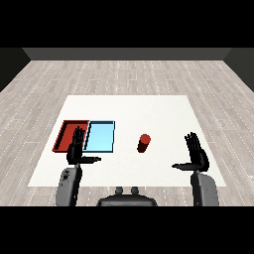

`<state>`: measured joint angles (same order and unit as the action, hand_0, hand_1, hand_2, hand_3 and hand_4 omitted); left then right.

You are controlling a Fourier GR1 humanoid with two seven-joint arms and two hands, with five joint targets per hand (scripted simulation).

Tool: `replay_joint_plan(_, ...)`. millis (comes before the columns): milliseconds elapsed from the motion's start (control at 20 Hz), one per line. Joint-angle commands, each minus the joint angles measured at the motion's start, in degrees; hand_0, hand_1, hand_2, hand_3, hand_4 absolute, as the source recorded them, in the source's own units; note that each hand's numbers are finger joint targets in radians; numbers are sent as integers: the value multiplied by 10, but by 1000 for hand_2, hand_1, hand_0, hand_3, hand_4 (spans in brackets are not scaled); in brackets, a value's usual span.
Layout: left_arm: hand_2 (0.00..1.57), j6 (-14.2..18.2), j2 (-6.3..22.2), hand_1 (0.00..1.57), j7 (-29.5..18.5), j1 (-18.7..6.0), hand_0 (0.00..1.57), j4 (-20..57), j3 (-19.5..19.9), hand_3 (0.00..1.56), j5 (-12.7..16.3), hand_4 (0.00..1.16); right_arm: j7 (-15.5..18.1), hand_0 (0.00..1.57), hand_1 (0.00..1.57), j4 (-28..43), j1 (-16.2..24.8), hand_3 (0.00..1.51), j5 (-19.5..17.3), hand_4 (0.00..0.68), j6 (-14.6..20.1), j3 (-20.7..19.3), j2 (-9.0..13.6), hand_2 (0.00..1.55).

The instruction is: Pick the red can and put it in the red box

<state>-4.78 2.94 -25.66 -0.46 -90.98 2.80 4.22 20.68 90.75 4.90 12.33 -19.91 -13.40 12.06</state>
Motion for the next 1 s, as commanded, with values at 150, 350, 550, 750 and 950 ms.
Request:
replay_joint_plan(150,0,13,-26,0,16,12,0,-29,-26,0,-3,0,13,0,0,-31,-9,0,-3,0,-12,-8,-11,0)
replay_joint_plan(350,0,-9,-5,0,18,20,0,-34,-1,0,20,0,-15,0,0,-13,-3,0,-10,0,-4,6,-23,0)
replay_joint_plan(550,0,-9,2,0,15,31,0,-54,5,0,18,0,-2,0,0,-63,-53,0,-40,0,9,14,-21,0)
replay_joint_plan(750,0,1,-7,0,-7,-16,0,13,14,0,16,0,-15,0,0,-69,-60,0,-33,0,19,21,-37,0)
replay_joint_plan(950,0,-8,1,0,-10,-5,0,1,25,0,27,0,-65,0,0,-102,-133,0,-21,0,44,27,-48,0)
